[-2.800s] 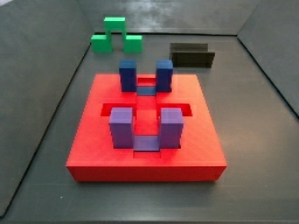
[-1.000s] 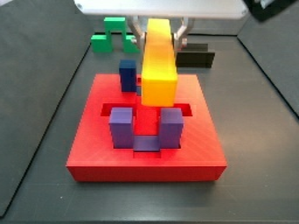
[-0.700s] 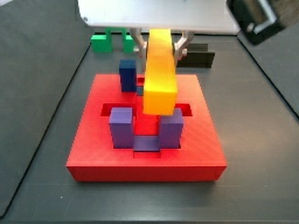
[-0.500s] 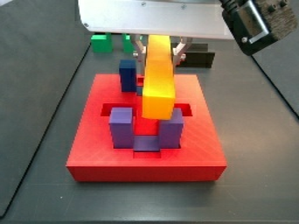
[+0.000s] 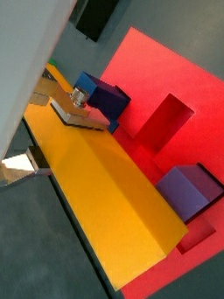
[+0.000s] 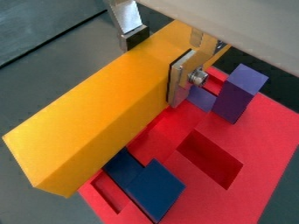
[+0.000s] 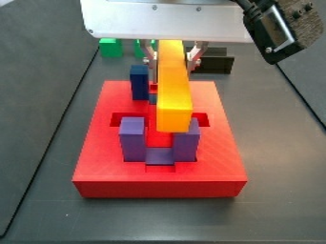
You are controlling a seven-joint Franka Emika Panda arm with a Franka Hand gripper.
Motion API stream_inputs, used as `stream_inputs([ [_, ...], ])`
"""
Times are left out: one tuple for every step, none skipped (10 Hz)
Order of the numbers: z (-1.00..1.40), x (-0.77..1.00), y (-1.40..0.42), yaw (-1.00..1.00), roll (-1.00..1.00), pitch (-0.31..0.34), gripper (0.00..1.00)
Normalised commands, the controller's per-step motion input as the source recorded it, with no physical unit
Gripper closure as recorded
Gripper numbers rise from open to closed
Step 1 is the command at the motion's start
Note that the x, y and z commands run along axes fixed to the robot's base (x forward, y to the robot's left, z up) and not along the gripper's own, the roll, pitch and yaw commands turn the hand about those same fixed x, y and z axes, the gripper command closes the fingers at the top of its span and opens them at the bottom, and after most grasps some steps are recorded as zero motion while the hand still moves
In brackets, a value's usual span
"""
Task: Pick up the yellow object. Move up. Move to above the board. Insert the yellow object.
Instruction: Insert the yellow object.
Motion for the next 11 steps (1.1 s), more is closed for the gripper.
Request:
stream_inputs([
  [0.0,-0.08,0.0,0.0,0.17,0.0,1.0],
  [0.0,-0.13,0.0,0.0,0.04,0.0,1.0],
  [-0.05,-0.13,0.0,0.0,0.0,0.0,1.0],
  [-0.1,-0.18,0.0,-0.02,-0.06,-0.01,1.0],
  [-0.1,-0.19,0.0,-0.01,-0.11,-0.026,1.0],
  [-0.11,-0.11,0.0,0.0,-0.11,-0.023,1.0],
  [-0.17,-0.04,0.0,0.0,-0.1,-0.051,1.0],
  [-0.17,0.0,-0.07,0.04,-0.11,-0.054,1.0],
  [-0.14,0.0,-0.13,0.06,-0.08,-0.046,1.0],
  [-0.12,0.0,-0.14,0.07,-0.08,-0.051,1.0],
  [-0.15,0.0,-0.13,0.07,-0.05,-0.04,1.0],
])
